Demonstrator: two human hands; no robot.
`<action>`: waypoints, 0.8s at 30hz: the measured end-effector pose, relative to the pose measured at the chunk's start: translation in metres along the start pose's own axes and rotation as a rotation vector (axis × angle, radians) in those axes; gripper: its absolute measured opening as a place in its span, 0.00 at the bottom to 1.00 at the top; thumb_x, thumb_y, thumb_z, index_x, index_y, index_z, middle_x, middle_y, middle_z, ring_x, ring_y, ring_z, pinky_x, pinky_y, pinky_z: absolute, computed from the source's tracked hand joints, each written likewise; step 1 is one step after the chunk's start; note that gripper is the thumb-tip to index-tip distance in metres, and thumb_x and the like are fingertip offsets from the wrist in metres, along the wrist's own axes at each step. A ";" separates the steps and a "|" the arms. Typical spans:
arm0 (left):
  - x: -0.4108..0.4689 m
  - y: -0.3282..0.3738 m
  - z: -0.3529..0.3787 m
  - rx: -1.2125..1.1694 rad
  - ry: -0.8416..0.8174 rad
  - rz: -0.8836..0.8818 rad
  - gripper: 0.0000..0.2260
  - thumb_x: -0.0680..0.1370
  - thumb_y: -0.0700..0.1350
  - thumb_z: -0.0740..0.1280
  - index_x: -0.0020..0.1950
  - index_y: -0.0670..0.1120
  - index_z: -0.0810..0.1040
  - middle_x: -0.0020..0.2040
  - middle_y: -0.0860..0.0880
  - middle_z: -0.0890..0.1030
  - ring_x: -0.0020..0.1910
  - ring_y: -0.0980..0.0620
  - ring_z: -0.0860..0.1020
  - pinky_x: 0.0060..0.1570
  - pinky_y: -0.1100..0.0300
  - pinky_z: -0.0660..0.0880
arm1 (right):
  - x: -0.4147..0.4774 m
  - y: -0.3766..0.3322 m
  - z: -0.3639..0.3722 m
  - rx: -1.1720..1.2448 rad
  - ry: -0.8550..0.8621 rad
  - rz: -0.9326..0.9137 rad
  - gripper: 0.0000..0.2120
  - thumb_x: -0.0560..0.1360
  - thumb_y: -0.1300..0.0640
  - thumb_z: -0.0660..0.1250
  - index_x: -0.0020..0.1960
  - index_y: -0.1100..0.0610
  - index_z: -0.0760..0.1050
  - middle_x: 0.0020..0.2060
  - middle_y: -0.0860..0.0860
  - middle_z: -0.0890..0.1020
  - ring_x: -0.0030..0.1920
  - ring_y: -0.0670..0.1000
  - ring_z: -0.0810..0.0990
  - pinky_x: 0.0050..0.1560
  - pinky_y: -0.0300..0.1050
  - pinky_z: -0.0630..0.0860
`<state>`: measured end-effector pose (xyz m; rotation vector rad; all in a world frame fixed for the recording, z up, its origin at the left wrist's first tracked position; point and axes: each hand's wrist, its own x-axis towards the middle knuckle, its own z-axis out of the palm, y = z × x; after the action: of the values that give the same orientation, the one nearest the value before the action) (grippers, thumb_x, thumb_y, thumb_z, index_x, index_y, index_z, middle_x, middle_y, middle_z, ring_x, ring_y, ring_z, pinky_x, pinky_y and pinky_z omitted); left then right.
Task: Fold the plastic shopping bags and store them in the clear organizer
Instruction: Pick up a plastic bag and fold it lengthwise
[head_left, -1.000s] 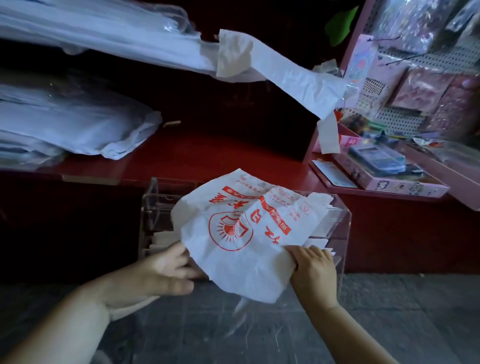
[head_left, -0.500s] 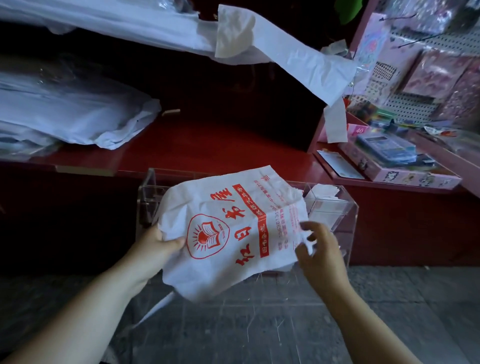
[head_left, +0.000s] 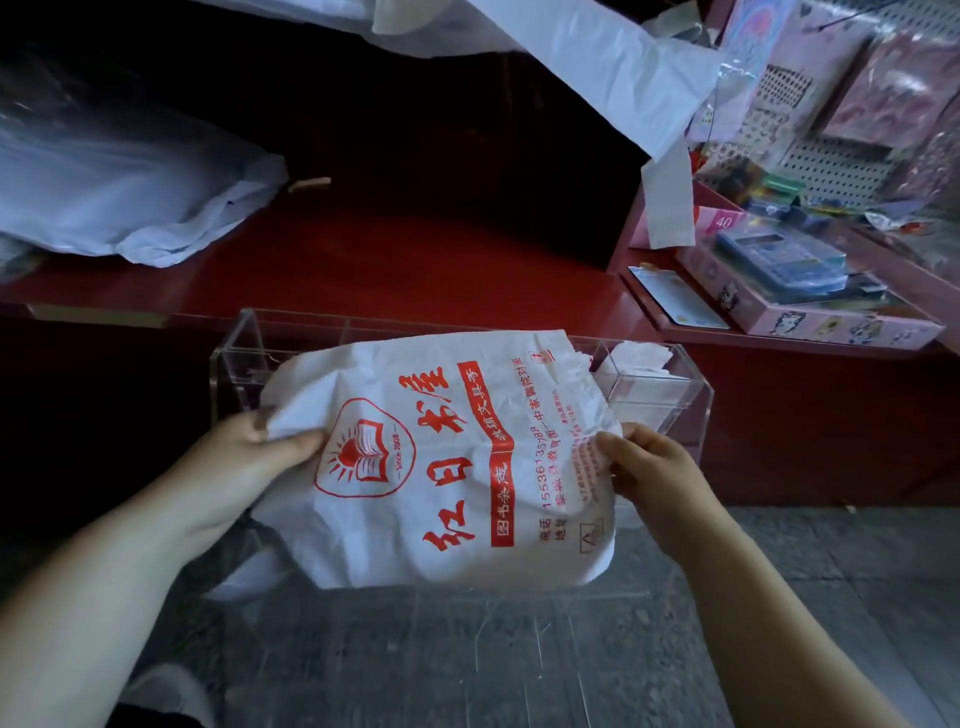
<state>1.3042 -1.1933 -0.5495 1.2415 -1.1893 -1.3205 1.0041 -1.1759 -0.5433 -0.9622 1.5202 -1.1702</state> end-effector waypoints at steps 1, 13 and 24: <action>0.002 0.002 -0.001 -0.037 0.021 -0.005 0.17 0.75 0.36 0.64 0.29 0.47 0.83 0.28 0.51 0.82 0.26 0.58 0.79 0.27 0.69 0.75 | 0.000 0.001 -0.002 0.023 0.028 -0.002 0.11 0.76 0.63 0.62 0.34 0.59 0.72 0.26 0.48 0.79 0.28 0.46 0.78 0.29 0.36 0.75; -0.023 -0.010 0.018 0.017 -0.265 -0.079 0.40 0.34 0.61 0.79 0.42 0.43 0.84 0.40 0.50 0.85 0.38 0.58 0.82 0.33 0.71 0.75 | -0.007 0.002 -0.001 0.301 0.141 0.001 0.12 0.77 0.63 0.60 0.35 0.58 0.69 0.22 0.50 0.79 0.22 0.45 0.77 0.24 0.37 0.74; -0.016 0.007 0.005 -0.172 -0.007 -0.106 0.07 0.76 0.37 0.62 0.41 0.42 0.78 0.31 0.49 0.83 0.27 0.56 0.80 0.26 0.67 0.76 | -0.021 -0.001 -0.013 0.362 -0.159 0.128 0.09 0.77 0.66 0.57 0.42 0.62 0.73 0.30 0.55 0.83 0.29 0.51 0.82 0.30 0.41 0.79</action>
<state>1.2999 -1.1782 -0.5410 1.1891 -1.0031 -1.4735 0.9961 -1.1536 -0.5369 -0.6859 1.1749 -1.1950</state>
